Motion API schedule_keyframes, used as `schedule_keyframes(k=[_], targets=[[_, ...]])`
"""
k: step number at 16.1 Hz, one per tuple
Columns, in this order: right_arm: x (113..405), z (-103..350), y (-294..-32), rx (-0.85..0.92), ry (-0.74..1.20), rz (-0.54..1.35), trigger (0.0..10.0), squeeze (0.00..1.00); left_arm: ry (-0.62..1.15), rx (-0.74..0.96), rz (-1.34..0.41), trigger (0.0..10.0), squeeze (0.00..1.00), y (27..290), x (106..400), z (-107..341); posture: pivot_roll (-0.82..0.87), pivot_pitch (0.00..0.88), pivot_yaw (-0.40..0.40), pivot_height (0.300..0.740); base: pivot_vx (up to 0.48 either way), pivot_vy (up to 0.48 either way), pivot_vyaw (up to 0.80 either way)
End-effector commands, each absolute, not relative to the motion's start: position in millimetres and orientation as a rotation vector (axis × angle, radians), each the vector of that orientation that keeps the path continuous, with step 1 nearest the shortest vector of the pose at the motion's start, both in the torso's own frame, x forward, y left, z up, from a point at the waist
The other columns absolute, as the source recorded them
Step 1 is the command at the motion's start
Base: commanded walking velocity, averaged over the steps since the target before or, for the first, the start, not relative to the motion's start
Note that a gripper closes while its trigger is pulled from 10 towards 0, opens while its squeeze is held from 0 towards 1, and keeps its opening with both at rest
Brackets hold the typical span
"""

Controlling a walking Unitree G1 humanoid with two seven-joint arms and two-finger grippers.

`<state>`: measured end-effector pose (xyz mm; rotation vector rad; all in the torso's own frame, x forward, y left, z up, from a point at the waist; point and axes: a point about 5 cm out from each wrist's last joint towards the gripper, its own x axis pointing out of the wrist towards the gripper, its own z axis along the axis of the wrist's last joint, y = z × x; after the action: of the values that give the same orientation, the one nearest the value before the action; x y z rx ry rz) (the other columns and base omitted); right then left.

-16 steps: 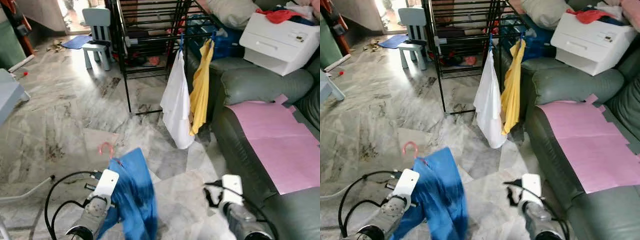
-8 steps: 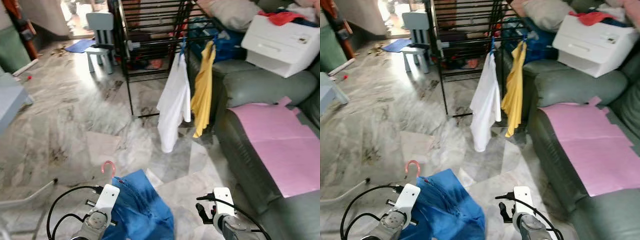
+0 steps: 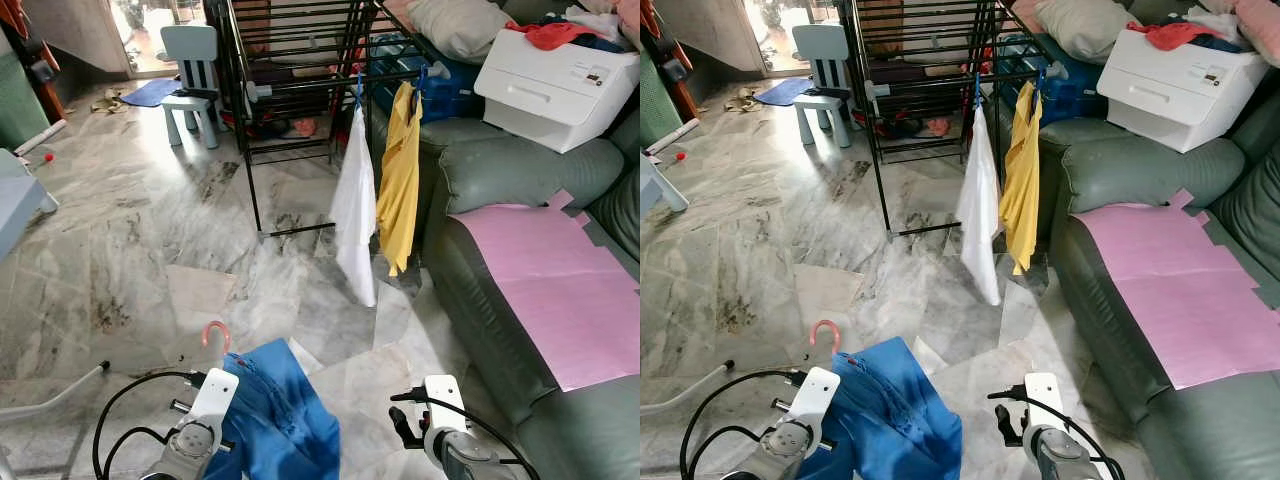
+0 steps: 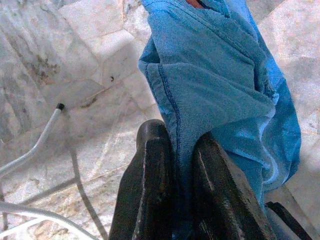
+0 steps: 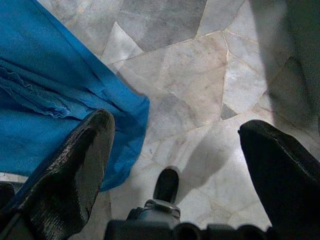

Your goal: Hang hanger

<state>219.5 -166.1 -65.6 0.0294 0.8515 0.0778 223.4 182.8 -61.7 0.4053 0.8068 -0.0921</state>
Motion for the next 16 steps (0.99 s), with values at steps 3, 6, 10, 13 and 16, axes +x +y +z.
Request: schedule_keyframes(k=[3, 6, 10, 13, 16], targets=[[225.0, -62.2, -165.3, 0.024, 0.835, 0.088, 10.0, 0.00, 0.774, 0.396, -0.067, 10.0, 0.00, 185.6, 231.2, -56.1, -0.14, 0.000, 0.106, 0.740, 0.000, 0.000, 0.00], [225.0, -62.2, -165.3, 0.024, 0.835, 0.088, 10.0, 0.00, 0.774, 0.396, -0.067, 10.0, 0.00, 185.6, 231.2, -56.1, -0.14, 0.000, 0.106, 0.740, 0.000, 0.000, 0.00], [225.0, -62.2, -165.3, 0.024, 0.835, 0.088, 10.0, 0.00, 0.774, 0.396, -0.067, 10.0, 0.00, 185.6, 231.2, -56.1, -0.14, 0.000, 0.106, 0.740, 0.000, 0.000, 0.00], [225.0, -62.2, -165.3, 0.024, 0.835, 0.088, 10.0, 0.00, 0.774, 0.396, -0.067, 10.0, 0.00, 185.6, 231.2, -56.1, -0.14, 0.000, 0.106, 0.740, 0.000, 0.000, 0.00], [225.0, -62.2, -165.3, 0.024, 0.835, 0.088, 10.0, 0.00, 0.774, 0.396, -0.067, 10.0, 0.00, 185.6, 231.2, -56.1, -0.14, 0.000, 0.106, 0.740, 0.000, 0.000, 0.00]])
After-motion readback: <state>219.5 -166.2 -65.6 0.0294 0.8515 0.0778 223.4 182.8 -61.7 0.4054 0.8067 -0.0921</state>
